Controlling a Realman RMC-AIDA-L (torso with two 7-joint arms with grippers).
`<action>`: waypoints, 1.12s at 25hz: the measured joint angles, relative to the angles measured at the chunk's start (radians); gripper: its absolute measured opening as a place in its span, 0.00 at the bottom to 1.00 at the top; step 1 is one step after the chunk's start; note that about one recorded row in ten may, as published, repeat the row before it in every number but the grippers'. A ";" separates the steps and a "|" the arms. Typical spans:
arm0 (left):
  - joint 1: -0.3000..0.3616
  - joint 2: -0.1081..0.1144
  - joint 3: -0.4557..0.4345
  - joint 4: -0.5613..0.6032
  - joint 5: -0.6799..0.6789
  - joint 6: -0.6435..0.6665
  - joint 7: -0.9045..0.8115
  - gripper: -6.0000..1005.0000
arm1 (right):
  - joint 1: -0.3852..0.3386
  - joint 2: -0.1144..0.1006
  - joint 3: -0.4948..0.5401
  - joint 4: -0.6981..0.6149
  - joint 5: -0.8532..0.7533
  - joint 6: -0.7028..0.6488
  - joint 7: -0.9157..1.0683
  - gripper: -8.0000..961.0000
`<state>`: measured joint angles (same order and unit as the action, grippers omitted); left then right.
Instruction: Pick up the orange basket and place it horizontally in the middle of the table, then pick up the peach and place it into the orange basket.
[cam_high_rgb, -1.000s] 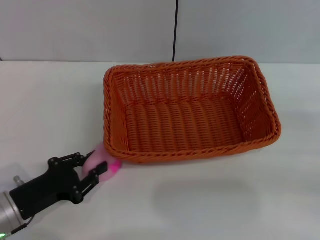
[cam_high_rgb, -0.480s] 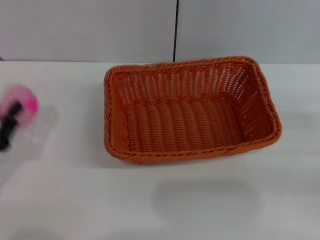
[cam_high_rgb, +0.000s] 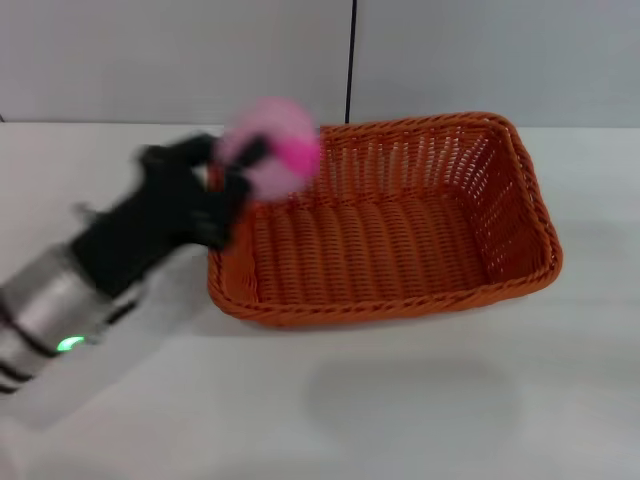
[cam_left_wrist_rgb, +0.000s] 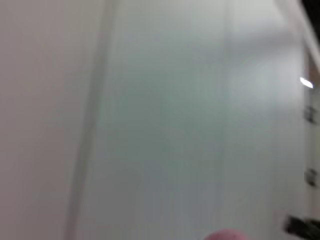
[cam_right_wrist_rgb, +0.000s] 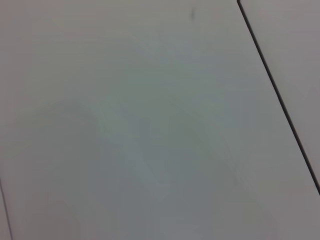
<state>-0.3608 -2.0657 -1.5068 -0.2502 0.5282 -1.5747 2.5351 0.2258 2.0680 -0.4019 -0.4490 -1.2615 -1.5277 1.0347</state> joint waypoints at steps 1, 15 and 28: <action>-0.018 -0.003 0.018 -0.001 0.016 0.020 -0.001 0.18 | 0.000 0.000 0.000 0.000 0.000 -0.001 0.000 0.53; 0.046 0.001 0.048 -0.069 -0.115 0.044 -0.007 0.50 | 0.012 -0.002 0.011 -0.001 0.001 -0.003 0.003 0.53; 0.088 -0.001 -0.048 -0.064 -0.119 -0.014 -0.008 0.83 | 0.024 -0.001 0.015 0.010 0.001 -0.004 0.000 0.53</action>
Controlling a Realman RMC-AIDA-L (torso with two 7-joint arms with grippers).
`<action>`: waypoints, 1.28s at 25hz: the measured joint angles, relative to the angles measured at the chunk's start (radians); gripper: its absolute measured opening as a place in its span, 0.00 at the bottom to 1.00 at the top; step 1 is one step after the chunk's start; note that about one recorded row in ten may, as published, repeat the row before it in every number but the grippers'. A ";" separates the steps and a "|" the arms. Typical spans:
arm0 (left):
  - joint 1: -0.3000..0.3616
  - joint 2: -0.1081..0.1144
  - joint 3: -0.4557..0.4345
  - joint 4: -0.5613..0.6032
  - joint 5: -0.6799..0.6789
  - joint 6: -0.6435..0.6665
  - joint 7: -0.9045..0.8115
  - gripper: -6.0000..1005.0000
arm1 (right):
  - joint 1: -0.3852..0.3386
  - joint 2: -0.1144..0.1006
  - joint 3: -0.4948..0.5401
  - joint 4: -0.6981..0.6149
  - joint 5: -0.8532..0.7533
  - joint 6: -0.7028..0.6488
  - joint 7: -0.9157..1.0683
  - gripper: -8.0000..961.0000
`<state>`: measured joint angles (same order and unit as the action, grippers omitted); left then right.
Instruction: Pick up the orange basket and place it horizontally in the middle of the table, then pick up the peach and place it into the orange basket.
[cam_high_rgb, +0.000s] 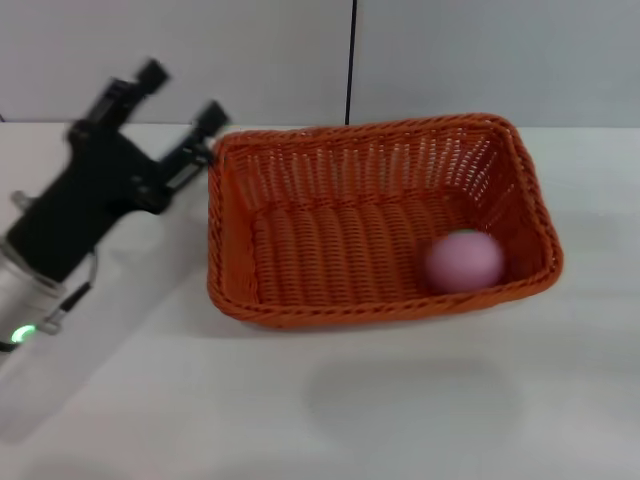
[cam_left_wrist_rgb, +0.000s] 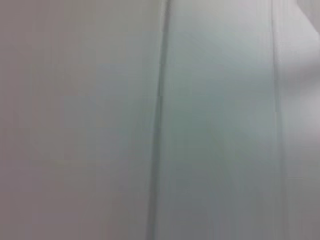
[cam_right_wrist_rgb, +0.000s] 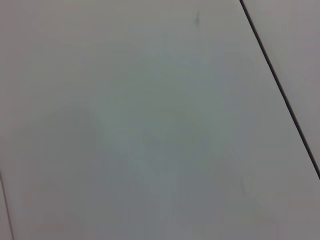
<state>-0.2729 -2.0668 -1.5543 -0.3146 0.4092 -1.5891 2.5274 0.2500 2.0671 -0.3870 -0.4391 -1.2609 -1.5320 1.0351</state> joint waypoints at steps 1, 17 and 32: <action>0.000 0.000 0.000 0.000 0.000 0.000 0.000 0.83 | 0.000 0.000 0.000 0.000 0.000 0.000 0.000 0.53; 0.082 -0.004 -0.194 0.145 -0.294 -0.145 -0.001 0.83 | -0.004 0.004 0.143 0.044 0.001 -0.048 -0.003 0.53; 0.072 -0.004 -0.195 0.148 -0.326 -0.146 -0.001 0.83 | -0.012 0.005 0.206 0.093 0.002 -0.054 -0.053 0.53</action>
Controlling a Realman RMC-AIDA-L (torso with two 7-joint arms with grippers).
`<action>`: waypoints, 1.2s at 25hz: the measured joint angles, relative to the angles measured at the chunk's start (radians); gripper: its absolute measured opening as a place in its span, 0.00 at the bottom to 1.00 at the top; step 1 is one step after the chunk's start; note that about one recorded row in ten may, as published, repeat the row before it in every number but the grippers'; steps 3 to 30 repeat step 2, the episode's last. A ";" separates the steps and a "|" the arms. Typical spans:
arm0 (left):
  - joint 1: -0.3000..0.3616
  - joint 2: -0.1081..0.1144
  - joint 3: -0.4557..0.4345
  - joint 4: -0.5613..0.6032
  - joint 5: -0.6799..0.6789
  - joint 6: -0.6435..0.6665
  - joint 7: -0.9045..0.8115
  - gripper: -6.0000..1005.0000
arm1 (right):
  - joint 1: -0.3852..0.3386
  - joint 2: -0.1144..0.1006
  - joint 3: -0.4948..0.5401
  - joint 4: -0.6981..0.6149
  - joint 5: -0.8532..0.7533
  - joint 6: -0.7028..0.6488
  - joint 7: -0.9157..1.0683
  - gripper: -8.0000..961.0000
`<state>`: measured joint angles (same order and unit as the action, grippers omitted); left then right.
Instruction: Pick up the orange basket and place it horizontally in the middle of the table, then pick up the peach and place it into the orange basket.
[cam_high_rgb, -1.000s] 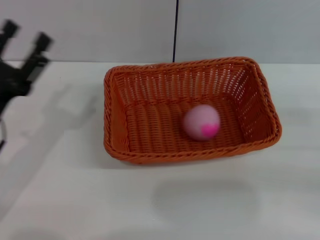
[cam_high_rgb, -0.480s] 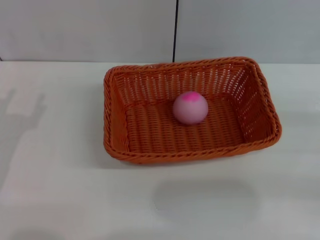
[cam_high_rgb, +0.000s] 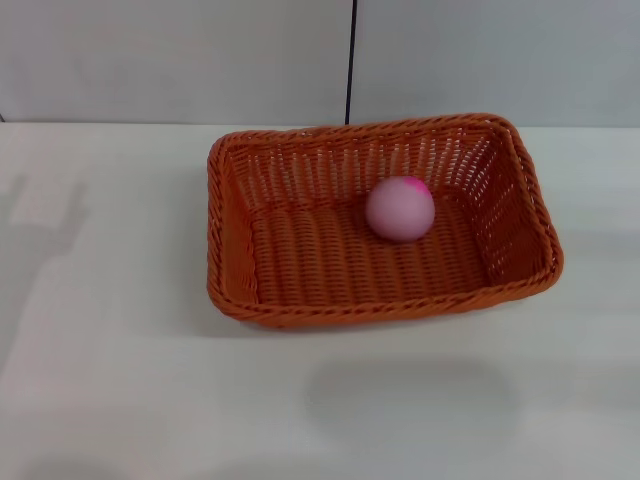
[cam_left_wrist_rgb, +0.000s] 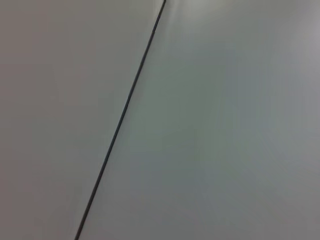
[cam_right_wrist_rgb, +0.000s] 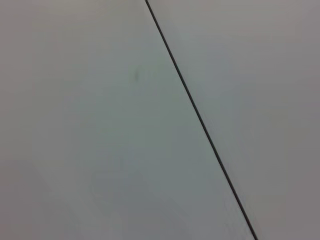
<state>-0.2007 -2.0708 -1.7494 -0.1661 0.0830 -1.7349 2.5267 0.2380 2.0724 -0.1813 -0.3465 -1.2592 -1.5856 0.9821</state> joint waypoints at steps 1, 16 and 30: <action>0.000 0.000 0.000 0.000 -0.003 0.000 0.000 0.83 | 0.000 0.000 0.002 0.000 0.000 -0.001 0.000 0.53; 0.000 0.000 -0.001 -0.001 -0.006 0.000 0.000 0.83 | 0.000 0.000 0.004 0.000 0.000 -0.002 0.000 0.53; 0.000 0.000 -0.001 -0.001 -0.006 0.000 0.000 0.83 | 0.000 0.000 0.004 0.000 0.000 -0.002 0.000 0.53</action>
